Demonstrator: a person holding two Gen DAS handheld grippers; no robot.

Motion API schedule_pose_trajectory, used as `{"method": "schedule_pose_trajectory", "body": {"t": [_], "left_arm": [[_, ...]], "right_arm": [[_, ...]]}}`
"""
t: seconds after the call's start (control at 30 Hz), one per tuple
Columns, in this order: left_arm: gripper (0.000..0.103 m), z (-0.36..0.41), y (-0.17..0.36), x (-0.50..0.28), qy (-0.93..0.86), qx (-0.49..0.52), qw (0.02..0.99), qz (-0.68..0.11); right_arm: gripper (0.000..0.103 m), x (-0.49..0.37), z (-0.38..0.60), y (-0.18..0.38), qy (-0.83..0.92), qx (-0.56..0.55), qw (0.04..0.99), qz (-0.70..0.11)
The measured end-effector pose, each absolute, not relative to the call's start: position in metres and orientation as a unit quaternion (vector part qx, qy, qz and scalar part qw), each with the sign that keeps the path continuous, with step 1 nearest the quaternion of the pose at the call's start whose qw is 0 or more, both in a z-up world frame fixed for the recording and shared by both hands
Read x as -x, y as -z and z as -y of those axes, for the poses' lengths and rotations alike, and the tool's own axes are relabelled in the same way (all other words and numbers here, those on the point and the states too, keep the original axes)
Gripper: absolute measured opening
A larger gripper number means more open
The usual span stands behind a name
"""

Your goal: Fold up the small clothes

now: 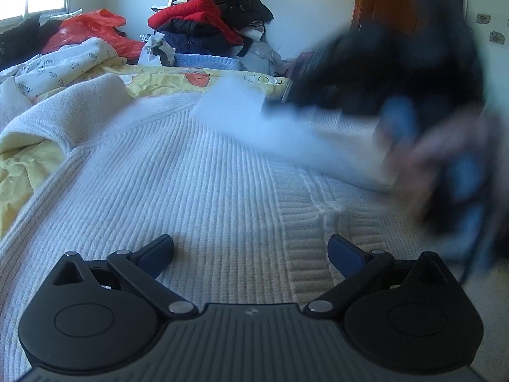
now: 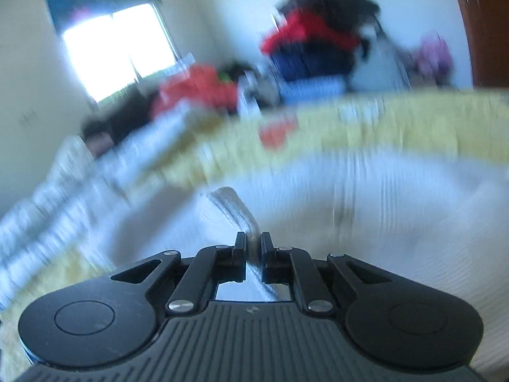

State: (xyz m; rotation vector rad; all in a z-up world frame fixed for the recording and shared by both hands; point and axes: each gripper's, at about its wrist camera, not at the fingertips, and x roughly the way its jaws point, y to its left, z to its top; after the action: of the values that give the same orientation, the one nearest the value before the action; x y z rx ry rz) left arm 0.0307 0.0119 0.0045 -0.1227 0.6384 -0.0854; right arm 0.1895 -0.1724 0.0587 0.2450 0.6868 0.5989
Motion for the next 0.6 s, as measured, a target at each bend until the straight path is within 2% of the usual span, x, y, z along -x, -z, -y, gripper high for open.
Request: {"method": "schedule_pose_trajectory", "body": {"t": [0.03,0.1,0.17,0.3,0.4,0.6], "left_arm": [[0.103,-0.012,-0.004,-0.031,0.042,0.061,0.947,-0.313],[0.103,-0.012,-0.004,-0.030,0.043,0.061,0.947,-0.313],[0.103,-0.012,-0.004,-0.030,0.043,0.062,0.947,-0.313],[0.103,-0.016,-0.007,-0.031,0.046,0.072,0.947,-0.311],[0.103,-0.019,-0.022,-0.040,0.031,0.078,0.946,-0.312],[0.103,-0.049,-0.043,-0.105,0.057,0.215,0.912,-0.345]], "right_arm": [[0.025,-0.169,0.173,-0.051,-0.279,-0.119,0.888,-0.345],[0.046,-0.148,0.185,-0.040,-0.270,-0.145,0.883,-0.355],[0.051,-0.132,0.210,-0.048,-0.272,-0.181,0.883,-0.337],[0.052,-0.094,0.268,-0.053,-0.243,-0.217,0.895,-0.305],[0.051,-0.072,0.305,-0.037,-0.198,-0.206,0.905,-0.314],[0.053,-0.065,0.329,-0.007,-0.188,-0.266,0.892,-0.314]]}}
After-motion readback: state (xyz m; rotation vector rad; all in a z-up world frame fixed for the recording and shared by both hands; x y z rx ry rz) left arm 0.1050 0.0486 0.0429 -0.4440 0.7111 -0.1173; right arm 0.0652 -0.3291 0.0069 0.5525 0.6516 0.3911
